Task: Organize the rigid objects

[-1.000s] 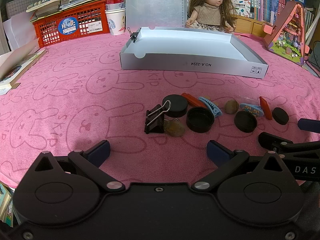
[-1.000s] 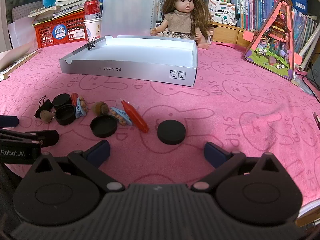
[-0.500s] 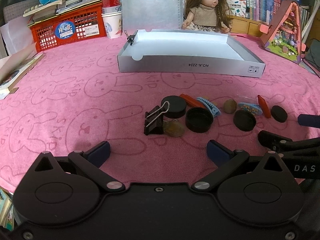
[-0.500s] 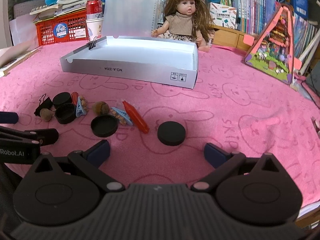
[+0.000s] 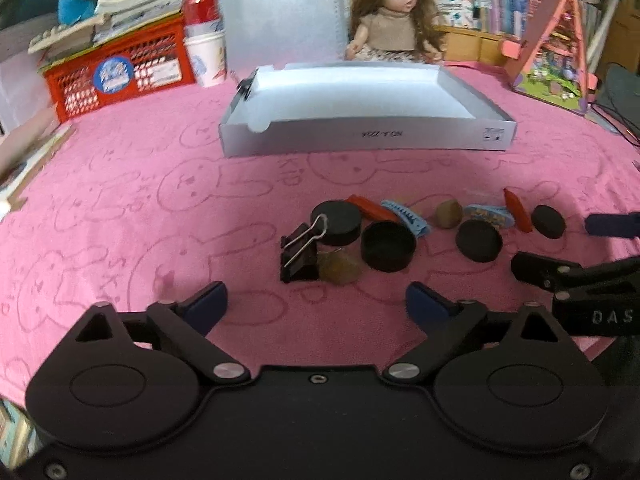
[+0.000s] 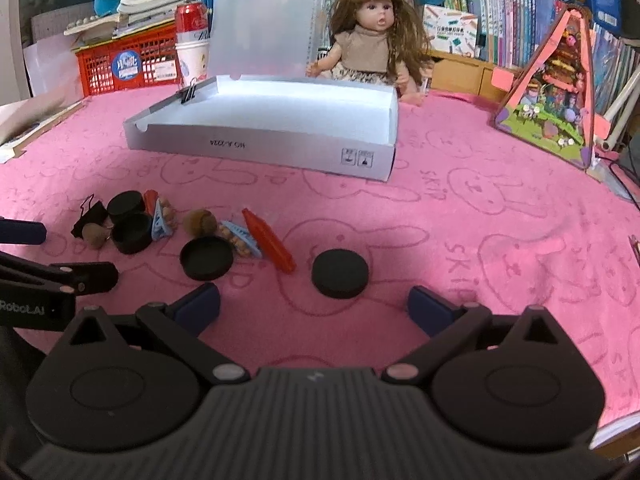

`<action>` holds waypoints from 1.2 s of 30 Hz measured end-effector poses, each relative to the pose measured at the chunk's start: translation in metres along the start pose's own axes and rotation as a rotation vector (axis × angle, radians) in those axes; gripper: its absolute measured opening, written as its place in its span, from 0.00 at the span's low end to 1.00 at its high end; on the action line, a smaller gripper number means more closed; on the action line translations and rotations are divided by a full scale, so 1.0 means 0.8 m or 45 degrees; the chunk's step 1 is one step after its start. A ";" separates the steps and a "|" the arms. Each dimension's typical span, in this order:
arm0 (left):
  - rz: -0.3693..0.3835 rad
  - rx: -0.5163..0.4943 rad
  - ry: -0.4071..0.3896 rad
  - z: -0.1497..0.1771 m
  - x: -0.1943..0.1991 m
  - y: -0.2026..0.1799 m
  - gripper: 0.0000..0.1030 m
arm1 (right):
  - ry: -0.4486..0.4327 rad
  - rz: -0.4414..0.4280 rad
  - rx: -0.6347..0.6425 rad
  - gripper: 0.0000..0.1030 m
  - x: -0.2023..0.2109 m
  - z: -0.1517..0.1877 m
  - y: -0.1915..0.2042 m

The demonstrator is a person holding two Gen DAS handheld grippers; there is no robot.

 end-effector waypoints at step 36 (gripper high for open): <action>0.035 -0.093 -0.220 -0.009 0.028 0.019 0.33 | -0.142 -0.017 0.031 0.45 -0.004 0.004 -0.016</action>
Point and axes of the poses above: each gripper's, at about its wrist camera, not at the fingertips, and x roughly against the way its jaws point, y to its left, z to its underside, the point moved 3 cm from there along -x, roughly the way its jaws point, and after that the axes turned 14 degrees about z, right-handed, at the moved point
